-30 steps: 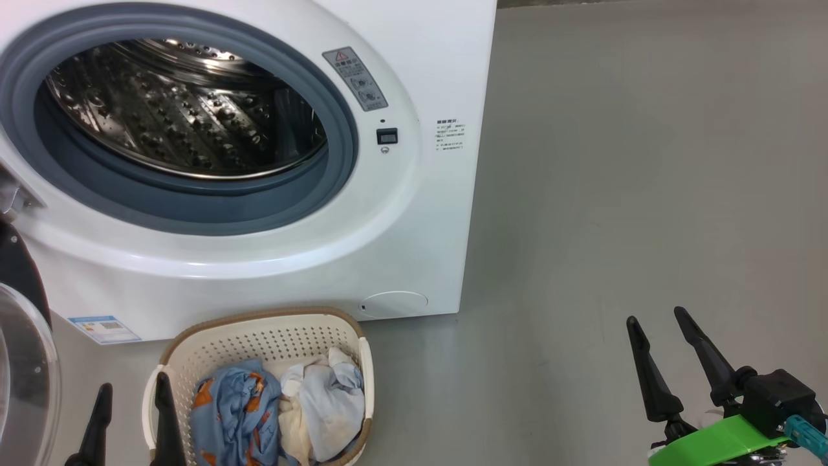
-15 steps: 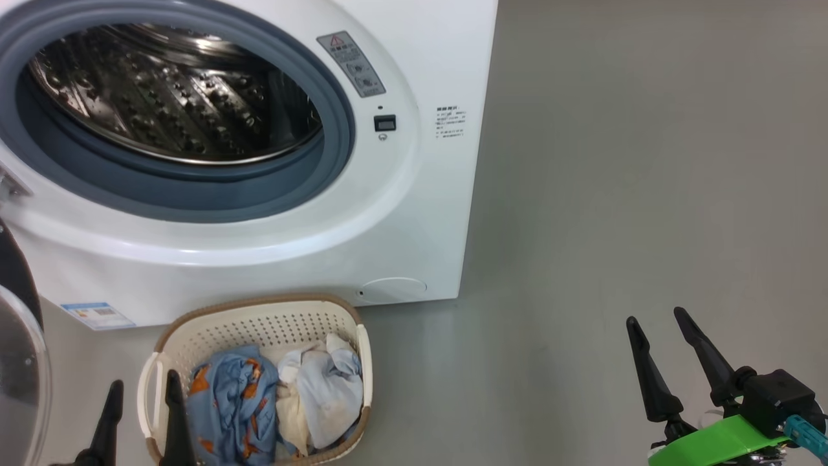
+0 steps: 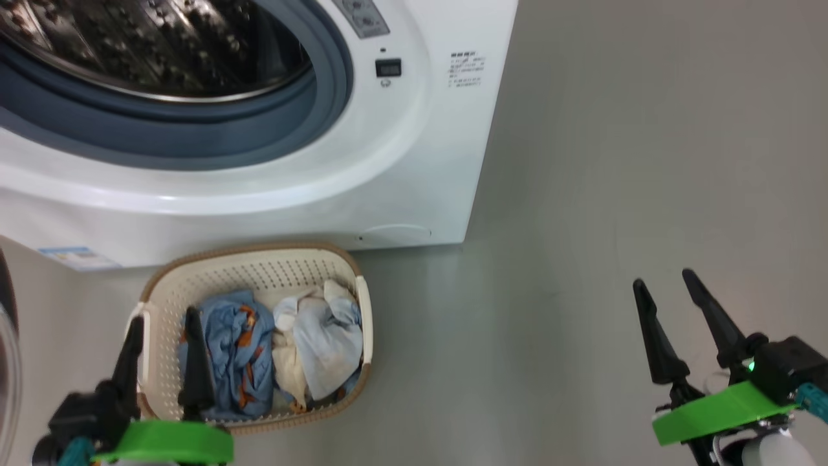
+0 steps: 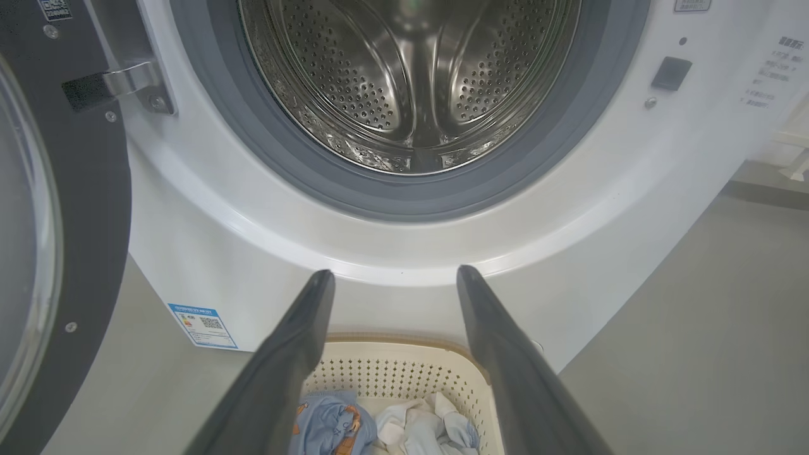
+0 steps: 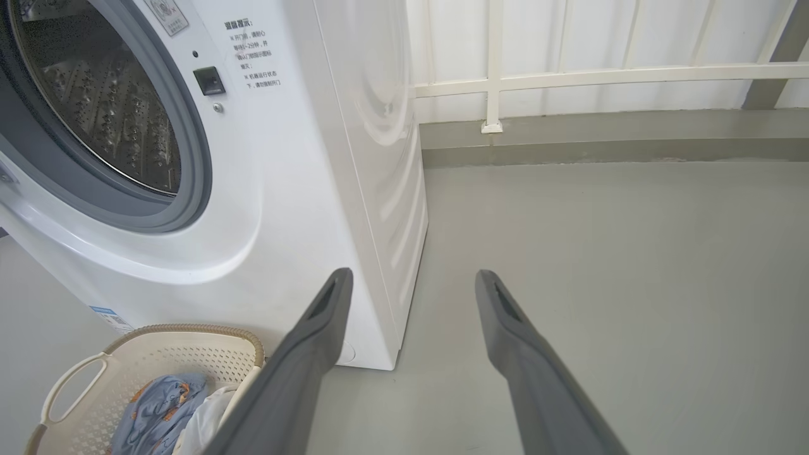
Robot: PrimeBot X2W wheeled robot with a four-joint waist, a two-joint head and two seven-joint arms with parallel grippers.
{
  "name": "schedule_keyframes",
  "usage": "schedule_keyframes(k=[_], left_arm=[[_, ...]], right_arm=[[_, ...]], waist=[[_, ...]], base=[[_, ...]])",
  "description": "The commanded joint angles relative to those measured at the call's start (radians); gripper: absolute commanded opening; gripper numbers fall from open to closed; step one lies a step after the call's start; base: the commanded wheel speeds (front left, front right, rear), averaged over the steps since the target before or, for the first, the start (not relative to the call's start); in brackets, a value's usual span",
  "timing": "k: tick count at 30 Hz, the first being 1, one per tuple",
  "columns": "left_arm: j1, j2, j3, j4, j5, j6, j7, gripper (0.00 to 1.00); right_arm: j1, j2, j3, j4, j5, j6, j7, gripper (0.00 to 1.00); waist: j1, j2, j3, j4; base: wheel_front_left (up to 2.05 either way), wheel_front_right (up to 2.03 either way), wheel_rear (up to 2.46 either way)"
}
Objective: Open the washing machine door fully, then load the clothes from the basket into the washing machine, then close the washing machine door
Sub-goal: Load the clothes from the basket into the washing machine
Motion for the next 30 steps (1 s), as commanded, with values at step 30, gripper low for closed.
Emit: schedule_keyframes(k=[30], left_arm=[[-0.498, 0.043, 0.083, 0.446, 0.056, -0.059, -0.006, 1.0]], right_arm=[[-0.189, -0.01, 0.036, -0.066, 0.044, 0.002, -0.012, 1.0]], waist=[[0.0, -0.0001, 0.478, -0.069]], base=[[0.0, 0.0, 0.0]])
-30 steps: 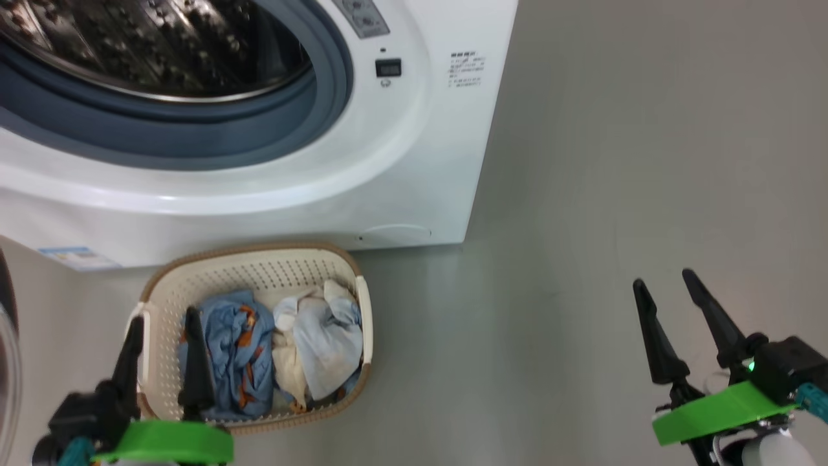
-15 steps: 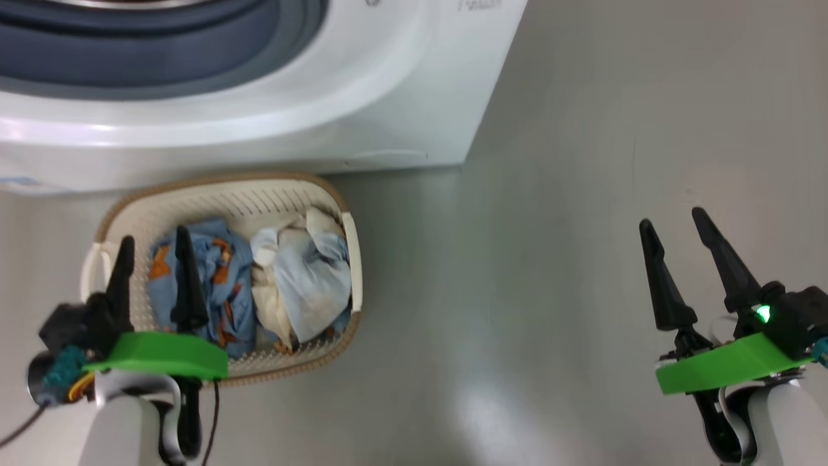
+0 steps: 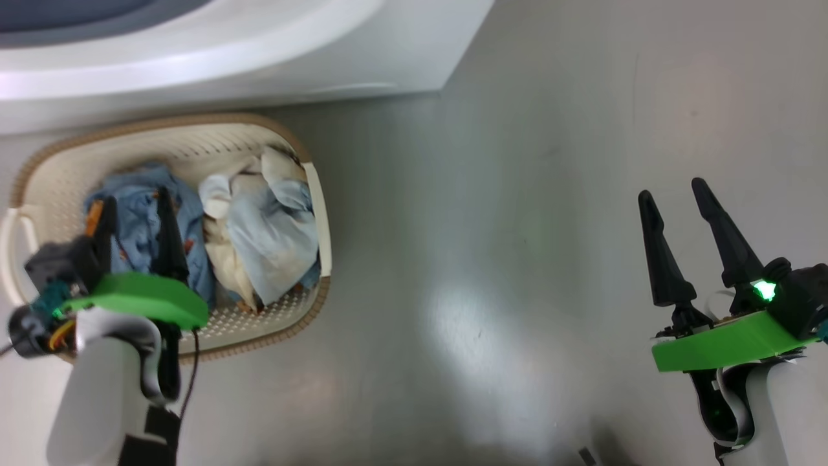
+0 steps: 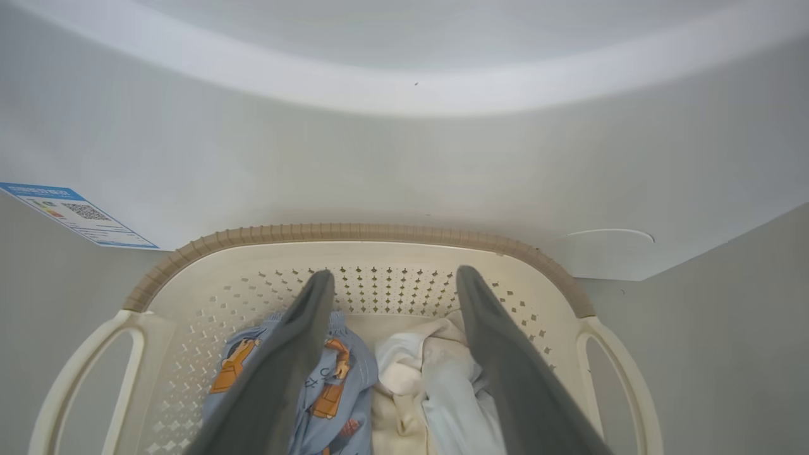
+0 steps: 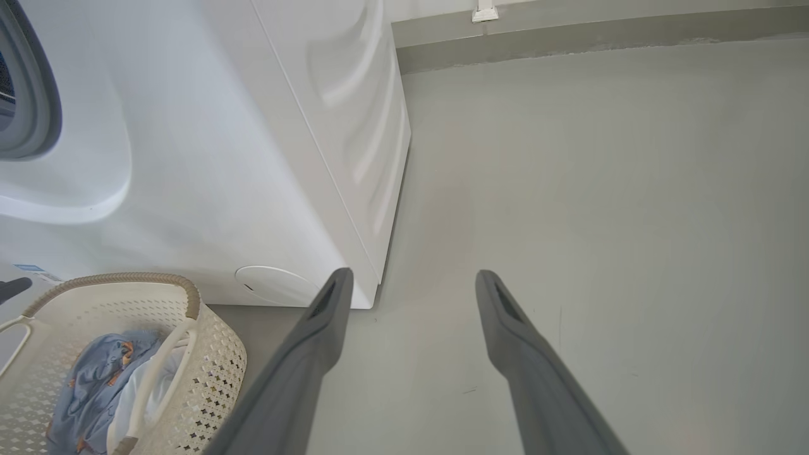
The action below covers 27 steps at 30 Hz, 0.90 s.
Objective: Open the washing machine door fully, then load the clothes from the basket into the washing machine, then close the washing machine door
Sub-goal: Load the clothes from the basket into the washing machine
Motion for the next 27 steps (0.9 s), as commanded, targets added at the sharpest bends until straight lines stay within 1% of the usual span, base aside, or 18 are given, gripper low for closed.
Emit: schedule_keyframes(k=[1, 4, 9, 11, 15, 21, 27], left_arm=[[-0.008, 0.038, 0.028, 0.003, 0.008, -0.002, -0.006, 1.0], [-0.05, 0.056, 0.023, 0.077, 0.016, 0.003, 0.0, 1.0], [-0.129, 0.103, 0.026, 0.206, 0.015, 0.001, 0.025, 1.0], [-0.154, 0.11, 0.024, 0.242, 0.019, 0.012, 0.032, 1.0], [-0.197, 0.131, 0.022, 0.312, 0.019, 0.019, 0.052, 1.0], [-0.253, 0.16, 0.007, 0.398, 0.04, 0.058, 0.075, 1.0], [-0.305, 0.195, -0.011, 0.48, 0.056, 0.076, 0.114, 1.0]], right_arm=[[0.001, 0.0, 0.022, -0.027, 0.01, 0.002, -0.012, 1.0], [-0.004, 0.002, 0.018, -0.035, 0.014, 0.002, -0.012, 1.0], [-0.011, 0.005, 0.013, -0.047, 0.015, 0.002, -0.012, 1.0], [-0.009, 0.007, 0.012, -0.05, 0.013, 0.002, -0.012, 1.0], [-0.01, 0.009, 0.009, -0.06, 0.013, 0.002, -0.012, 1.0], [-0.01, 0.008, 0.003, -0.072, 0.013, 0.002, -0.012, 1.0], [-0.01, 0.009, 0.004, -0.085, 0.012, 0.002, -0.012, 1.0]], waist=[[0.0, 0.0, 0.051, -0.022], [0.0, 0.0, 0.082, -0.031], [0.0, 0.0, 0.134, -0.044], [0.0, 0.0, 0.153, -0.044], [0.0, 0.0, 0.188, -0.044], [0.0, 0.0, 0.232, -0.038], [0.0, 0.0, 0.264, -0.043]], base=[[0.0, 0.0, 0.0], [0.0, 0.0, 0.0], [0.0, 0.0, 0.0], [0.0, 0.0, 0.0], [0.0, 0.0, 0.0], [0.0, 0.0, 0.0], [0.0, 0.0, 0.0]])
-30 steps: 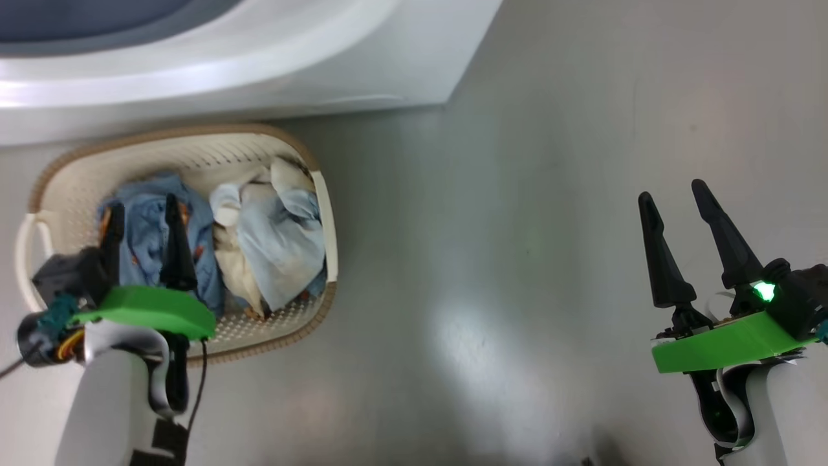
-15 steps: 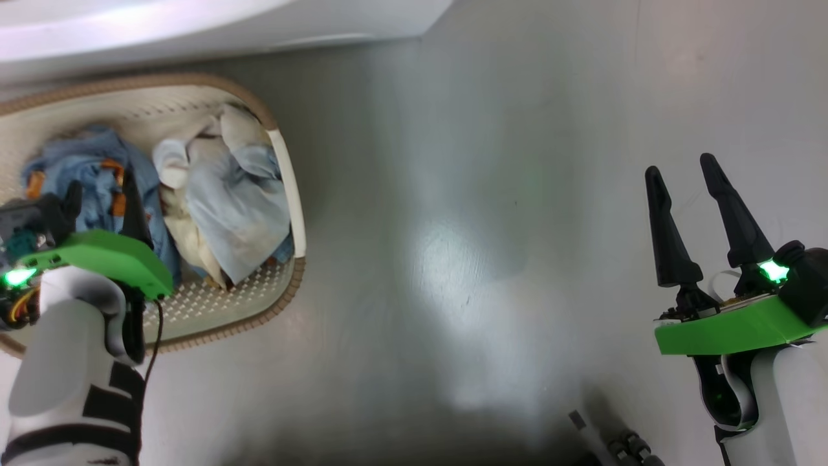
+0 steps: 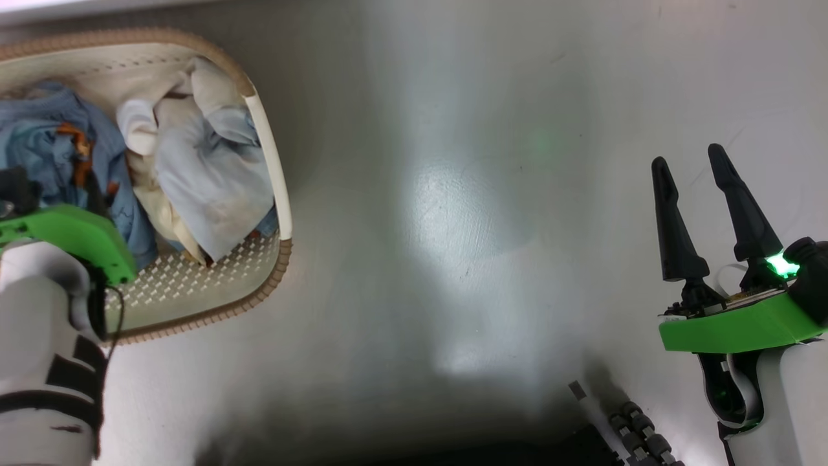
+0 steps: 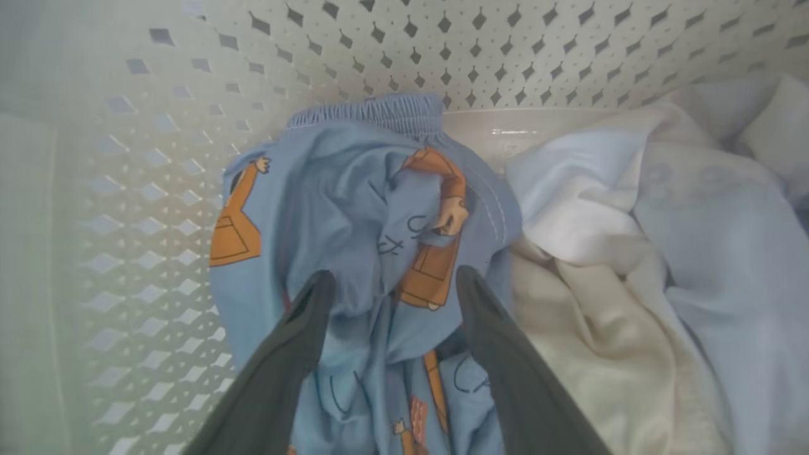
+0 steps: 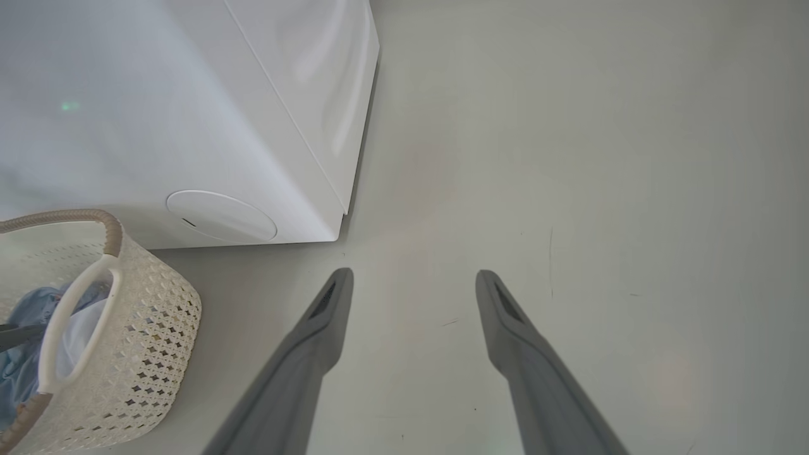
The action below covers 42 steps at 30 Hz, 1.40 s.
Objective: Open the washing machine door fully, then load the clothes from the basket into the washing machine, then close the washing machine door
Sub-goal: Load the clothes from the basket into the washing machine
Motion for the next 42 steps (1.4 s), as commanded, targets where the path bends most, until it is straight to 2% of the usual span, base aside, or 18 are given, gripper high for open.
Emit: schedule_keyframes(k=[1, 7, 14, 15, 16, 21, 33, 37, 42], left_arm=[[0.017, 0.059, 0.014, 0.01, 0.014, 0.012, 0.004, 1.0], [-0.028, 0.076, 0.007, 0.073, 0.013, 0.023, 0.013, 1.0], [-0.061, 0.084, -0.004, 0.138, 0.004, 0.009, 0.035, 1.0], [-0.066, 0.083, -0.006, 0.146, 0.003, 0.006, 0.039, 0.72], [-0.073, 0.081, -0.011, 0.159, 0.002, 0.005, 0.039, 0.0], [-0.075, 0.071, -0.01, 0.186, -0.012, 0.001, 0.025, 0.0], [0.011, 0.052, -0.014, 0.157, -0.033, -0.01, -0.108, 0.0], [0.08, 0.028, -0.005, 0.074, -0.048, -0.018, -0.12, 0.0], [0.21, 0.0, 0.014, -0.13, -0.049, -0.018, -0.12, 0.0]], right_arm=[[0.026, -0.001, 0.018, -0.023, 0.003, 0.002, -0.012, 1.0], [0.031, 0.0, 0.016, -0.027, 0.003, 0.002, -0.012, 1.0], [0.03, -0.001, 0.013, -0.032, 0.005, 0.002, -0.012, 1.0], [0.03, -0.001, 0.012, -0.032, 0.004, 0.002, -0.012, 1.0], [0.029, 0.0, 0.01, -0.03, 0.003, 0.002, -0.012, 1.0], [0.02, 0.004, 0.009, -0.026, 0.005, 0.002, -0.012, 1.0], [-0.005, 0.009, 0.029, 0.0, 0.009, 0.002, -0.012, 1.0], [-0.001, 0.005, 0.035, 0.017, 0.011, 0.002, -0.012, 1.0], [0.016, 0.001, 0.036, 0.033, 0.013, 0.002, -0.012, 1.0]], waist=[[0.0, 0.0, 0.015, -0.004], [0.0, 0.0, 0.034, -0.01], [0.0, 0.0, 0.044, -0.018], [0.0, 0.0, 0.044, -0.019], [0.0, 0.0, 0.041, -0.019], [0.0, 0.0, 0.016, -0.019], [0.0, 0.0, -0.114, -0.013], [0.0, 0.0, -0.189, -0.001], [0.0, 0.0, -0.274, 0.01]], base=[[0.0, 0.0, 0.0], [0.0, 0.0, 0.0], [0.0, 0.0, 0.0], [0.0, 0.0, 0.0], [0.0, 0.0, 0.0], [0.0, 0.0, 0.0], [0.0, 0.0, 0.0], [0.0, 0.0, 0.0], [0.0, 0.0, 0.0]])
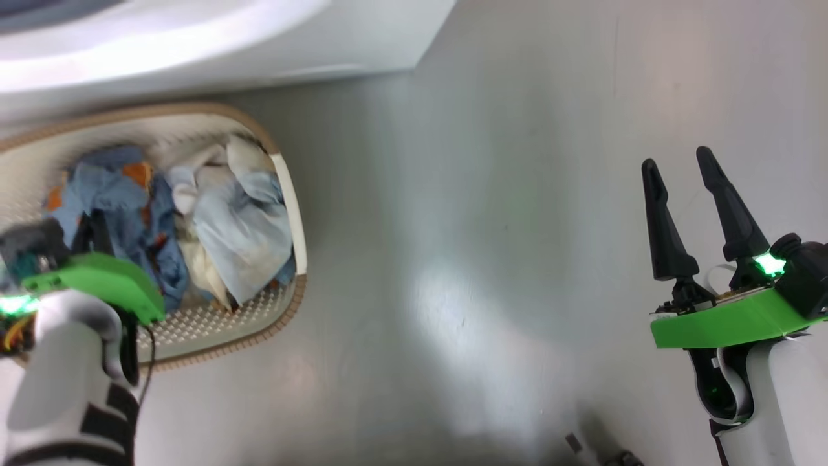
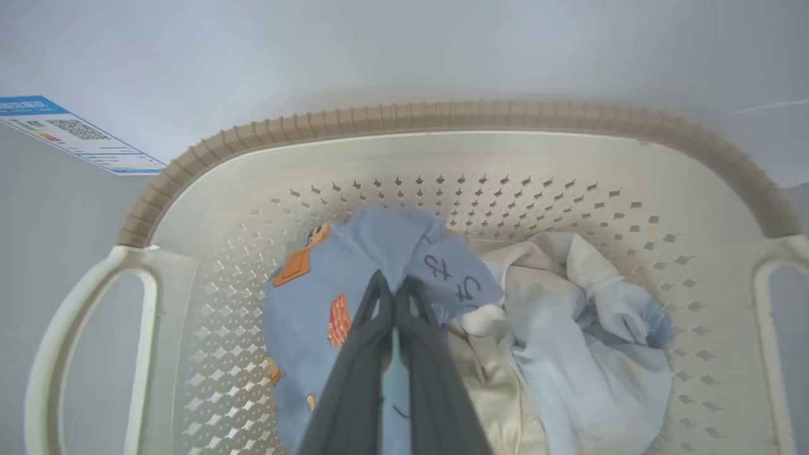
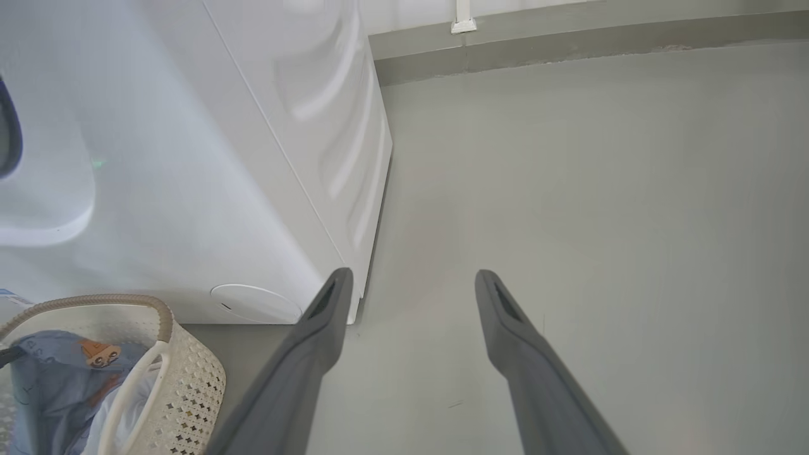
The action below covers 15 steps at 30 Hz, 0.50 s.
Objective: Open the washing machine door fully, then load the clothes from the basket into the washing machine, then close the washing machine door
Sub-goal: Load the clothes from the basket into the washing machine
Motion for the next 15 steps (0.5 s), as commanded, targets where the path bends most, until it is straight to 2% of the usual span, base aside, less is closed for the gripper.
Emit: schedule_keyframes(k=[1, 11, 15], left_arm=[[0.098, 0.027, 0.032, -0.074, -0.002, -0.003, -0.009, 0.0], [0.344, -0.026, 0.077, -0.392, 0.019, -0.004, -0.009, 0.0], [0.416, -0.04, 0.093, -0.496, 0.028, -0.023, -0.009, 0.0]], right_arm=[[0.041, -0.005, 0.026, -0.011, 0.005, 0.002, -0.012, 1.0], [0.096, -0.008, 0.037, 0.027, 0.01, 0.002, -0.012, 1.0], [0.12, -0.005, 0.045, 0.039, 0.009, 0.002, -0.012, 1.0]], waist=[[0.0, 0.0, -0.093, 0.017], [0.0, 0.0, -0.264, 0.03], [0.0, 0.0, -0.327, 0.039]], base=[[0.0, 0.0, 0.0], [0.0, 0.0, 0.0], [0.0, 0.0, 0.0]])
